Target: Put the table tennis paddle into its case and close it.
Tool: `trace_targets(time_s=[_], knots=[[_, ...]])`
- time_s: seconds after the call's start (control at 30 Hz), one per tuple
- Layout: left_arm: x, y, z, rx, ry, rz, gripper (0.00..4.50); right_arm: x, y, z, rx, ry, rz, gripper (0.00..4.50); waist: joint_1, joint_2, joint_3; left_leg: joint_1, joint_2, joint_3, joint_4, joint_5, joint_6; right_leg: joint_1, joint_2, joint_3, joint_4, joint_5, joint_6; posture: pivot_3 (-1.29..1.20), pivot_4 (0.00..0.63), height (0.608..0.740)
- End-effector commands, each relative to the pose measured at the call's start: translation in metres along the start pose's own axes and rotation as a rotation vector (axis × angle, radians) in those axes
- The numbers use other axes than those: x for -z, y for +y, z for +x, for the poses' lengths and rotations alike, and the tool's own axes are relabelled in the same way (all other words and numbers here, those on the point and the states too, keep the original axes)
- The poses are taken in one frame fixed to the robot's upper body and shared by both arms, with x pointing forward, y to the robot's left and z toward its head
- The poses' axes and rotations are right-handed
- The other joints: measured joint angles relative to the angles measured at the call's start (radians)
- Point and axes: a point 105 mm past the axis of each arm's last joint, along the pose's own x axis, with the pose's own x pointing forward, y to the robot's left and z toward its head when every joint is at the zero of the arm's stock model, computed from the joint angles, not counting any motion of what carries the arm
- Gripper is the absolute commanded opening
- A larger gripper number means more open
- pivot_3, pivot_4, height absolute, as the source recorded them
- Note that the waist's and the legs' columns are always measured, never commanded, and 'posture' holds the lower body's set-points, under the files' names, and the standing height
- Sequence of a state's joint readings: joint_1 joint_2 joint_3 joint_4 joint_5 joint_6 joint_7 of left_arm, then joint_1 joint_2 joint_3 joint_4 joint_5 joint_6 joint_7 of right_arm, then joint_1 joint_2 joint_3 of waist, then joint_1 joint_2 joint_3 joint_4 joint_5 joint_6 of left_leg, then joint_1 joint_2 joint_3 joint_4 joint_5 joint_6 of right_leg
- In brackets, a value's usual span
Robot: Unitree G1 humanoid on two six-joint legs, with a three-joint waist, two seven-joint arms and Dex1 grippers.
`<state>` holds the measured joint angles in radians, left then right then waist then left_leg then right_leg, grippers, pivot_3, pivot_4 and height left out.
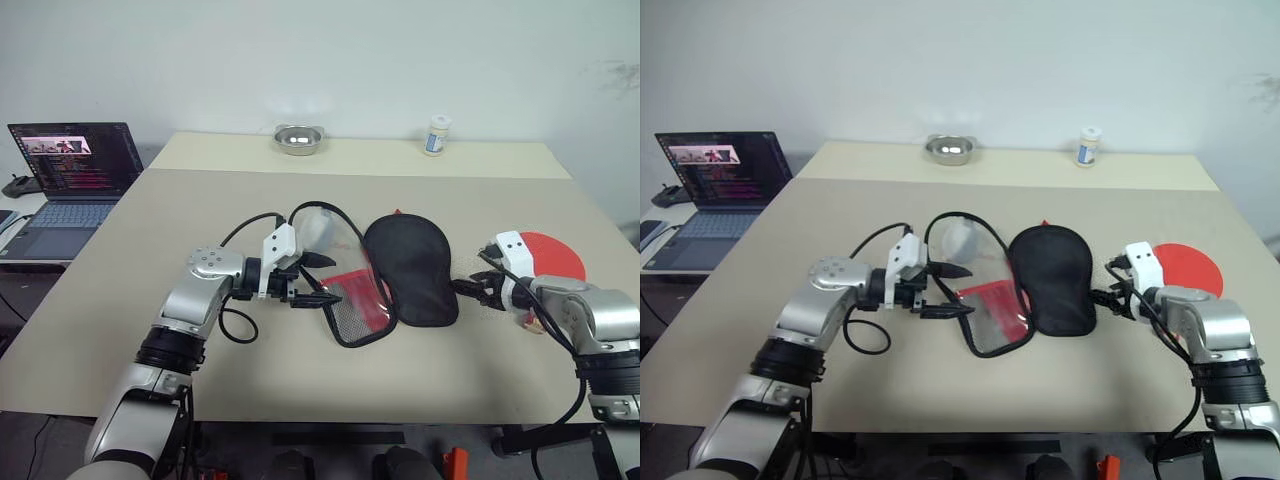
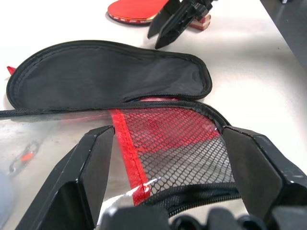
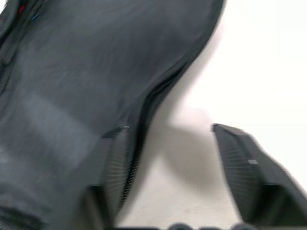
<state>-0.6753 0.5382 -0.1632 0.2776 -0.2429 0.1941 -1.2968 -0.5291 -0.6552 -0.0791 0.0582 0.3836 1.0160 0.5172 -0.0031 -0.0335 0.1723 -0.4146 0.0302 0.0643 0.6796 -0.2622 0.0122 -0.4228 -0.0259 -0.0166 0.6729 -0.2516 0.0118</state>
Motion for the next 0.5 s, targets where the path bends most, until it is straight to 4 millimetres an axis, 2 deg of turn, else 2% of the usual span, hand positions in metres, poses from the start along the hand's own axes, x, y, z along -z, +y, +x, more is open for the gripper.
trace_targets(time_s=[0.03, 0.1, 0.23, 0.37, 0.5], knots=[[-0.019, -0.007, 0.003, 0.029, -0.071, 0.034, 3.90, -0.035, -0.020, -0.034, 0.115, -0.151, -0.027, 4.44, 0.000, 0.001, 0.000, 0.000, 0.000, 0.000, 0.000, 0.000, 0.000, 0.000, 0.000, 0.000, 0.000, 0.000, 0.000, 0.00, 0.150, 0.740], [-0.024, -0.009, 0.004, 0.031, -0.095, 0.039, 3.90, -0.033, -0.027, -0.046, 0.166, -0.174, 0.010, 4.48, 0.001, 0.001, 0.000, -0.001, 0.000, 0.000, 0.000, 0.000, 0.000, 0.000, 0.000, 0.000, 0.000, 0.000, 0.000, 0.00, 0.150, 0.740], [-0.041, -0.007, 0.008, 0.016, -0.131, 0.068, 3.90, -0.012, -0.049, -0.064, 0.387, -0.174, 0.065, 4.48, 0.004, 0.000, 0.000, -0.001, 0.000, -0.001, 0.000, 0.000, 0.000, 0.000, 0.000, -0.001, 0.000, 0.000, 0.000, 0.00, 0.150, 0.740], [-0.046, -0.007, 0.012, 0.023, -0.135, 0.086, 3.90, 0.012, -0.056, -0.068, 0.507, -0.157, 0.202, 4.48, -0.001, 0.001, 0.000, 0.001, 0.000, 0.001, 0.000, 0.000, -0.001, 0.000, -0.001, 0.001, 0.002, 0.000, 0.000, 0.00, 0.150, 0.740], [-0.046, -0.006, 0.015, 0.027, -0.131, 0.092, 3.90, 0.025, -0.065, -0.069, 0.591, -0.138, 0.243, 4.48, -0.003, 0.002, 0.000, 0.003, 0.000, 0.002, 0.000, 0.000, -0.001, 0.000, 0.001, 0.003, 0.004, 0.000, 0.000, 0.00, 0.150, 0.740]])
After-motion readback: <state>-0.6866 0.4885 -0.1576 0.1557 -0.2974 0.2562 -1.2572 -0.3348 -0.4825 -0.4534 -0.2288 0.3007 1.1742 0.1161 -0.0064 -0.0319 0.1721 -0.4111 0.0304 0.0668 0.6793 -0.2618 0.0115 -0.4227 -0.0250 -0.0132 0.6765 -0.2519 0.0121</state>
